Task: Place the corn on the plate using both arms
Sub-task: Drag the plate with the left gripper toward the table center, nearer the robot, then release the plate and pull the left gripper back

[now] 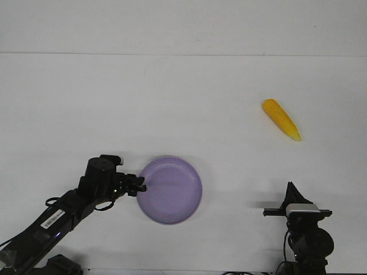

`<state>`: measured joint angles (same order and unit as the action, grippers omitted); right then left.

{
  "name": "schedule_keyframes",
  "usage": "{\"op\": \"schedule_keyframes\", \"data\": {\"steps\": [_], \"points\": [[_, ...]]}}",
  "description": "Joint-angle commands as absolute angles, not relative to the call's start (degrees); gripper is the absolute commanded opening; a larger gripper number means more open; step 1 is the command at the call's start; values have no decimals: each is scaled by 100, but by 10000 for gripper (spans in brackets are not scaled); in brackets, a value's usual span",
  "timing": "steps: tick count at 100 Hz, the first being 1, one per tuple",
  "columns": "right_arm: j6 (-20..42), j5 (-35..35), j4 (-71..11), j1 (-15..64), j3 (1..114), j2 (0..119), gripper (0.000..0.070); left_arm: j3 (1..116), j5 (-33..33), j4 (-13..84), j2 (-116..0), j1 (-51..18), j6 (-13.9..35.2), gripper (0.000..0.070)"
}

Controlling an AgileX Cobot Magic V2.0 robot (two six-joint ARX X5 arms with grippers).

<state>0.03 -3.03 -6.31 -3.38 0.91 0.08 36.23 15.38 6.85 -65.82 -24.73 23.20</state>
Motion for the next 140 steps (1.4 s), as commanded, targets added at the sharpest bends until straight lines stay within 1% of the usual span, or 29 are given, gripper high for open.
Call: {"op": "schedule_keyframes", "data": {"steps": [1,14,30,35,40,41,45,46,48,52,58,69,82,101,111,114,120,123,133,140], "points": [[60,-301,-558,-340,73,8,16,3618,1450,541,-6794,-2611,2495,4],[60,-301,-558,-342,73,8,16,3616,1439,342,-7238,-2803,2495,5],[60,-301,-558,-342,73,8,16,3616,1437,134,-7564,-2880,2499,6],[60,-303,-558,-342,73,8,16,3616,1437,139,-7581,-2888,2497,33],[60,-301,-558,-342,73,8,16,3616,1437,134,-7575,-2888,2493,116],[60,-301,-558,-340,73,8,16,3616,1437,134,-7570,-2888,2493,157],[60,-301,-558,-342,73,8,16,3616,1426,130,-7559,-2888,2493,276],[60,-301,-558,-340,73,8,16,3616,1415,128,-7555,-2888,2495,321],[60,-301,-558,-342,73,8,16,3618,1398,121,-7555,-2888,2495,371],[60,-301,-558,-342,73,8,16,3618,1378,123,-7544,-2888,2495,428],[60,-301,-558,-342,73,8,16,3618,1330,119,-7522,-2888,2493,467],[60,-301,-558,-342,73,8,16,3623,1240,64,-7402,-2884,2453,470],[12,-301,-558,-342,73,8,16,3660,1109,-51,-6862,-2838,2294,470],[16,-301,-558,-340,73,8,16,3763,1020,261,-5273,-2683,2202,469],[36,-303,-554,-340,73,8,16,3763,666,810,-4303,-2665,2143,468],[204,-353,-563,-340,73,8,16,3754,537,1026,-4040,-2679,2117,467],[926,-569,-609,-336,73,8,16,3719,285,1505,-3540,-2700,2043,464],[1179,-650,-609,-336,73,8,16,3684,174,1721,-3308,-2705,2032,464],[1459,-661,-528,-336,73,8,16,3531,-69,2265,-2617,-2703,2038,464],[1883,-674,-266,-336,84,8,15,3422,-183,2447,-2279,-2700,2040,464]]}}
